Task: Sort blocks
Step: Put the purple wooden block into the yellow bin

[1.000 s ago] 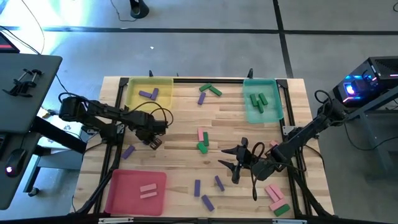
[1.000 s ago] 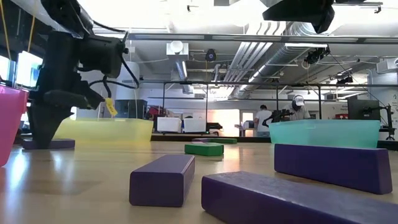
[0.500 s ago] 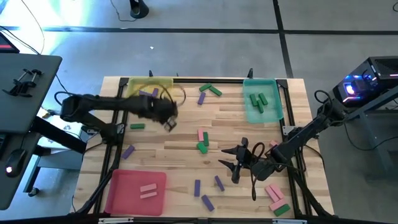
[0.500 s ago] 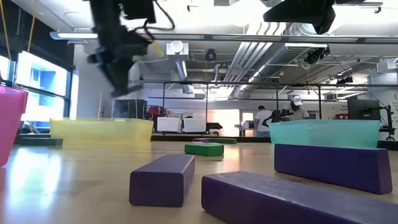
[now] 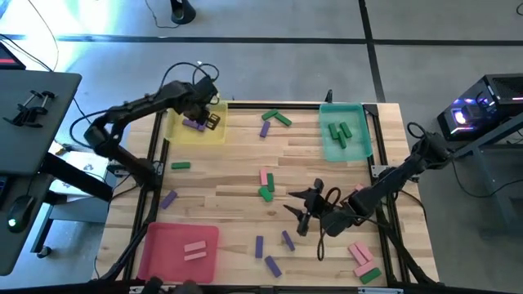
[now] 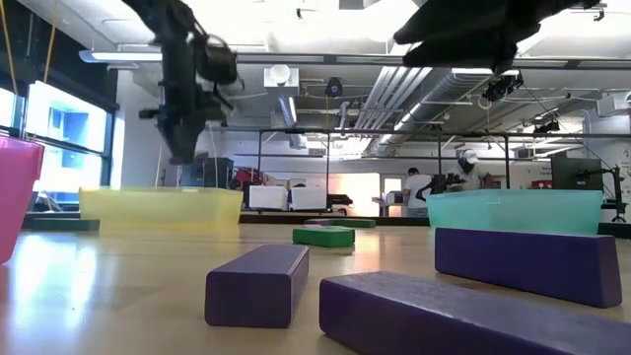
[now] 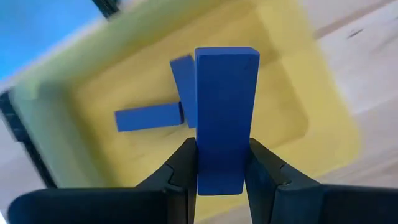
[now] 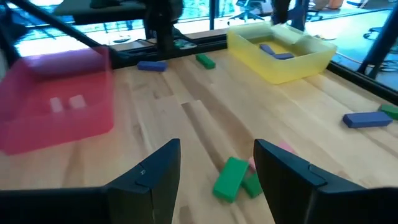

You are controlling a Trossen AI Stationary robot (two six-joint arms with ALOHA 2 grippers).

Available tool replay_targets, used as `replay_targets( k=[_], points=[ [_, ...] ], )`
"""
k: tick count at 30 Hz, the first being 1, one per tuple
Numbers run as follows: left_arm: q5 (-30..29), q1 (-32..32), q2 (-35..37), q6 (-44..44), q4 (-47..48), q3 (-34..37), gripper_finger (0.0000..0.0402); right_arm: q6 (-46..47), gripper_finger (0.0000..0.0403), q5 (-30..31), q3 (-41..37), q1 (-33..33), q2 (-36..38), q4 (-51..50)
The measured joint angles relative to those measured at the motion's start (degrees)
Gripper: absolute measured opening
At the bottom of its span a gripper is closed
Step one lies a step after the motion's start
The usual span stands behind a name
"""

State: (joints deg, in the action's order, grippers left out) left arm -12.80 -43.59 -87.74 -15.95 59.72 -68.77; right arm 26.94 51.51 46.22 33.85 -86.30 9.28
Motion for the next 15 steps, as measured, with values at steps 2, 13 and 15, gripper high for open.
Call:
replay_targets(
  k=[2,13,15],
  points=[
    [1.48,-1.60,-3.13,2.34,-0.21,0.00,0.0070,-1.39,0.0190,-0.02,0.00,-1.53,0.04,0.00],
    [3.19,-2.41,-18.55,8.33,-6.25,0.02,0.0093,-7.66,0.0190,-6.09,0.00,-10.87,0.09,0.06],
    [3.00,-2.37,-19.45,8.57,-7.86,0.02,0.0098,-7.51,0.0190,-7.48,0.00,-11.52,0.09,0.06]
  ],
)
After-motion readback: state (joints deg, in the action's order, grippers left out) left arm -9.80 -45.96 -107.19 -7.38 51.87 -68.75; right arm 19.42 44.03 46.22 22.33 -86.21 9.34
